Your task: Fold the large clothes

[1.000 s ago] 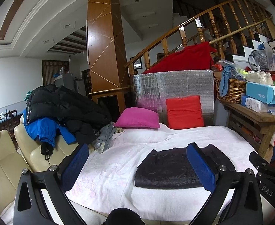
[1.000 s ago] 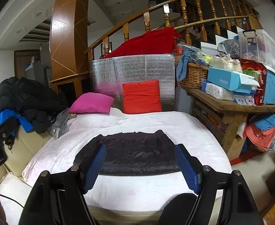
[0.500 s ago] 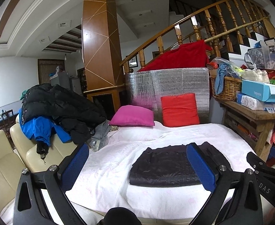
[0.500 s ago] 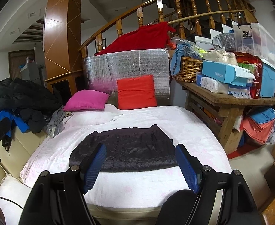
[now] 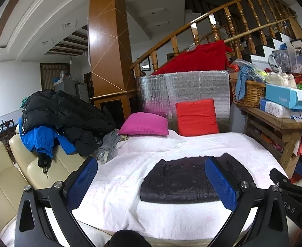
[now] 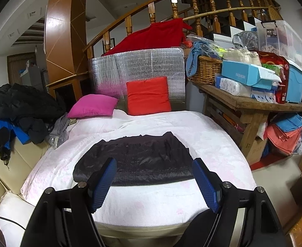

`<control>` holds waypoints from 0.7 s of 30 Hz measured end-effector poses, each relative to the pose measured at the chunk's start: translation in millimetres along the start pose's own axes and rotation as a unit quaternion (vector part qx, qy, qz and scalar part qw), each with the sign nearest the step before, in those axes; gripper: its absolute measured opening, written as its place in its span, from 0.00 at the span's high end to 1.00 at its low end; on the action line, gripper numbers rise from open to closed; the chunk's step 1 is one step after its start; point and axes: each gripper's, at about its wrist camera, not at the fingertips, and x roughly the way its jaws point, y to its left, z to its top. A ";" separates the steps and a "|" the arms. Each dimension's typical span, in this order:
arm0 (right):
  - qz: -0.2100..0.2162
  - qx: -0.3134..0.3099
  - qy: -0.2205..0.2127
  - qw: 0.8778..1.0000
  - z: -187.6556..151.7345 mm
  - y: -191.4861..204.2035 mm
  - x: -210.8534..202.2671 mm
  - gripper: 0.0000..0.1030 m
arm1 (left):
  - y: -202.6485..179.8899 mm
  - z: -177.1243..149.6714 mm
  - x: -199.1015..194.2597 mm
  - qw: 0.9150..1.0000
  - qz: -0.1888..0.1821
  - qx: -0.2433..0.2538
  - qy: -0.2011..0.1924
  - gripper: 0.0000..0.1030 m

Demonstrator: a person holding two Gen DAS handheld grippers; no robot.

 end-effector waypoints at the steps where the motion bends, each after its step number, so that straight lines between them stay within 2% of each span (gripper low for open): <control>1: 0.001 0.002 0.000 1.000 -0.7 -0.9 0.6 0.23 | -0.8 -1.1 0.5 1.000 0.000 0.002 0.000 0.00; 21: -0.001 -0.017 0.002 1.000 -3.7 18.5 5.9 0.23 | 12.7 -11.4 10.5 1.000 0.003 -0.014 0.014 0.00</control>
